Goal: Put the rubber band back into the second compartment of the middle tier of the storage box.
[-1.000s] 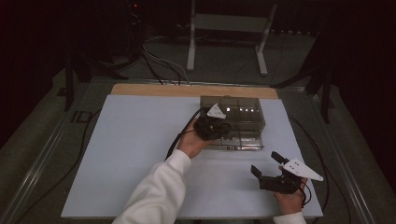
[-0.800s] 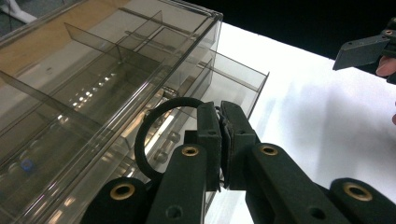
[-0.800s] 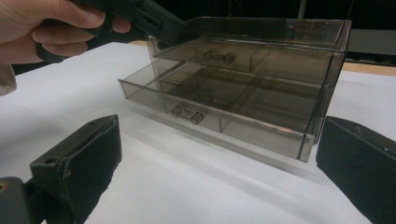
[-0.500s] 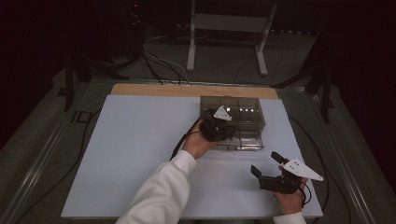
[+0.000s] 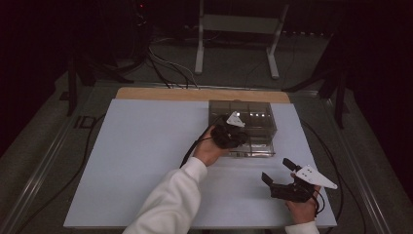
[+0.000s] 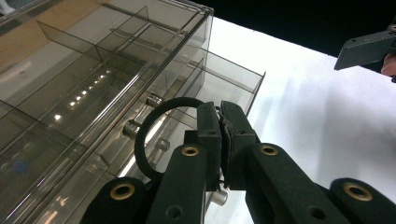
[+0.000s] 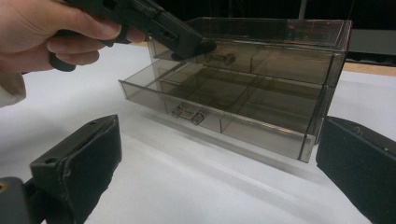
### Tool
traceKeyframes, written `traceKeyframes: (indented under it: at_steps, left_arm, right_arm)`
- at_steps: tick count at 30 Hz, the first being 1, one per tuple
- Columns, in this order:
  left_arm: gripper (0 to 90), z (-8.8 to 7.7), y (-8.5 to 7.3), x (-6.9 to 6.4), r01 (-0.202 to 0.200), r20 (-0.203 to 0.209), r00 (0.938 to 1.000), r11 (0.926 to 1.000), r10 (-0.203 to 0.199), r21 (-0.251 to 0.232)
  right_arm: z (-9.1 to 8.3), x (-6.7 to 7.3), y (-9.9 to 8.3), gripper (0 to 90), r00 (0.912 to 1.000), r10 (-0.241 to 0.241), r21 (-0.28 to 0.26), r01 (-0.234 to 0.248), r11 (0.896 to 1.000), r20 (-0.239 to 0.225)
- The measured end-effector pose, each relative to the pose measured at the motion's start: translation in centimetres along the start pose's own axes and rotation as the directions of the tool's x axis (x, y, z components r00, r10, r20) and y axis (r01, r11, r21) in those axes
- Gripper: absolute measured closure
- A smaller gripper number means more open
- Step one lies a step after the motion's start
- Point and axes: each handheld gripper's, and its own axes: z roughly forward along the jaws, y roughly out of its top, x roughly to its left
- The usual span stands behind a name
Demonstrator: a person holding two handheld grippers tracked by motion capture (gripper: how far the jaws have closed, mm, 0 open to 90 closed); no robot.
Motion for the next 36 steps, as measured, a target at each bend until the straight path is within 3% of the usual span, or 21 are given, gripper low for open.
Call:
traceKeyframes:
  at_steps: [36]
  left_arm:
    - [88.3, 2.1, -0.4, 0.1, 0.012, -0.002, 0.9999, 0.9990, -0.012, 0.042]
  right_arm:
    - [0.0, 0.0, 0.0, 0.9, 1.0000, 0.001, 0.001, -0.001, 1.000, -0.007]
